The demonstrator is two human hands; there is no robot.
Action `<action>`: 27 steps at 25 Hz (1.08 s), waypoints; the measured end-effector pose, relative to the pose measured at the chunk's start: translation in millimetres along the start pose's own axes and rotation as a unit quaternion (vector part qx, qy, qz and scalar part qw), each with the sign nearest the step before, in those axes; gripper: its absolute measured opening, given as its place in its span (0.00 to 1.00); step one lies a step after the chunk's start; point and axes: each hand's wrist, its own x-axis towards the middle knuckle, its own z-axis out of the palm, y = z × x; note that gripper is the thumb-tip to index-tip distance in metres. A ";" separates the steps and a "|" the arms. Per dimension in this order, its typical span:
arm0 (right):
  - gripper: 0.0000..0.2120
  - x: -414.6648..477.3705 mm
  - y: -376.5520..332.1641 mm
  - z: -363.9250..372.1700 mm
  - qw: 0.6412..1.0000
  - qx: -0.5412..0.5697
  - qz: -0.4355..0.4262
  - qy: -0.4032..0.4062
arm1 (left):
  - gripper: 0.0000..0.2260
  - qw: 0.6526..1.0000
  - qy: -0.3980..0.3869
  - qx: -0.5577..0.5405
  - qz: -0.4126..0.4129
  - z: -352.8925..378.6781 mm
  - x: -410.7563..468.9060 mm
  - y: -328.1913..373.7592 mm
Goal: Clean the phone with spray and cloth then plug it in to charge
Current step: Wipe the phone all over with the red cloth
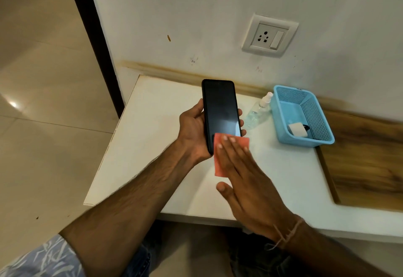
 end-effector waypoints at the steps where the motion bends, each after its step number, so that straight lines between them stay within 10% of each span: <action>1: 0.32 2.5 9.8 -4.0 1.000 -0.004 0.008 0.007 | 0.31 1.000 0.007 0.004 0.003 1.4 -0.4 -0.1; 19: 0.25 51.9 22.4 -30.7 0.979 0.132 0.123 0.095 | 0.27 0.998 0.040 0.058 -0.002 9.1 -3.5 -6.0; 27: 0.20 17.9 -7.8 -9.7 0.979 0.084 0.042 0.183 | 0.30 1.000 0.007 0.010 0.011 4.4 -4.4 0.2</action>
